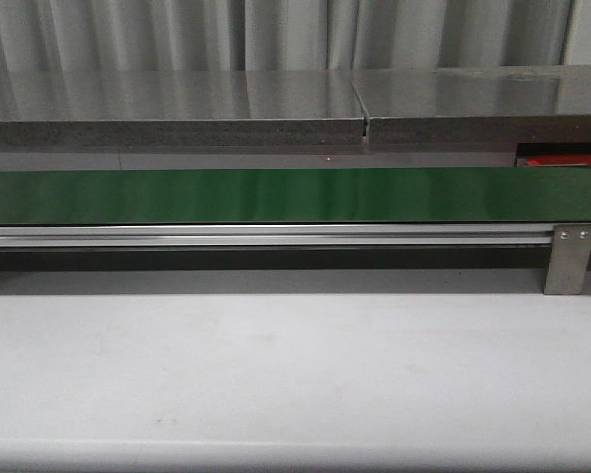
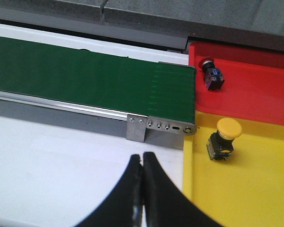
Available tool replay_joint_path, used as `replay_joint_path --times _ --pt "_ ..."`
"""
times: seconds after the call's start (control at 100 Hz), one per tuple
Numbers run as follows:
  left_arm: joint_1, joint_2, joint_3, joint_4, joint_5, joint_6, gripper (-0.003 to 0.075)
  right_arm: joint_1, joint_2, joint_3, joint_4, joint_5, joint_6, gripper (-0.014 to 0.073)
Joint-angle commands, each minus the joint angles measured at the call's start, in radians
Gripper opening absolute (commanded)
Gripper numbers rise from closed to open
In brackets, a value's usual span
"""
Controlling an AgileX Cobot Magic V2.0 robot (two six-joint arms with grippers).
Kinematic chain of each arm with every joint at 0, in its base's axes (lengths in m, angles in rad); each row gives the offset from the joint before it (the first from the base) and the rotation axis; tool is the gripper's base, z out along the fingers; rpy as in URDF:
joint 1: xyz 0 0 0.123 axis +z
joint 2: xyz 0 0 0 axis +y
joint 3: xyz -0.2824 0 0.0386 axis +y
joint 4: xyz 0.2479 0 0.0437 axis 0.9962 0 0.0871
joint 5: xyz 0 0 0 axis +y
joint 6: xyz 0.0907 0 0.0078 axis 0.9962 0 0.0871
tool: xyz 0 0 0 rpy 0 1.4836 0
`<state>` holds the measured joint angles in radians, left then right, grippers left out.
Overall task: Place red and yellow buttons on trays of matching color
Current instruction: 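Grasp another red push-button from the cluster with the left gripper, then set the red button on the belt start with the left gripper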
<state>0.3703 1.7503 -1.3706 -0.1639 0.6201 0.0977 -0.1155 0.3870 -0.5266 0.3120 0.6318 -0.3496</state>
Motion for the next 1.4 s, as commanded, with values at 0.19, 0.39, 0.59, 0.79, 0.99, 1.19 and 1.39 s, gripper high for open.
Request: replay_joint_path --times 0.19,0.39,0.59,0.79,0.99,1.19,1.39 --pt "-0.131 -0.046 -0.027 -0.009 -0.013 0.016 -0.0019 0.000 0.004 -0.026 0.012 -0.066 -0.009 -0.0118" --pt "-0.182 0.015 -0.037 -0.007 -0.009 0.016 -0.0019 0.000 0.004 -0.026 0.012 -0.065 -0.009 -0.0118" --pt "-0.189 0.057 -0.047 -0.011 0.032 0.018 0.0086 0.000 0.004 -0.026 0.012 -0.065 -0.009 -0.0118" --pt "-0.189 0.051 -0.072 -0.015 0.060 0.046 0.0687 0.000 0.004 -0.026 0.012 -0.065 -0.009 -0.0118" --pt "-0.189 0.049 -0.193 -0.022 0.148 0.046 0.0642 0.000 0.004 -0.026 0.012 -0.065 -0.009 -0.0118" --pt "-0.161 0.020 -0.264 -0.022 0.185 0.046 0.0642 0.000 0.004 -0.026 0.012 -0.065 -0.009 -0.0118" --pt "-0.039 0.010 -0.253 -0.022 0.222 0.046 0.0642 0.000 0.004 -0.026 0.012 -0.065 -0.009 -0.0118"
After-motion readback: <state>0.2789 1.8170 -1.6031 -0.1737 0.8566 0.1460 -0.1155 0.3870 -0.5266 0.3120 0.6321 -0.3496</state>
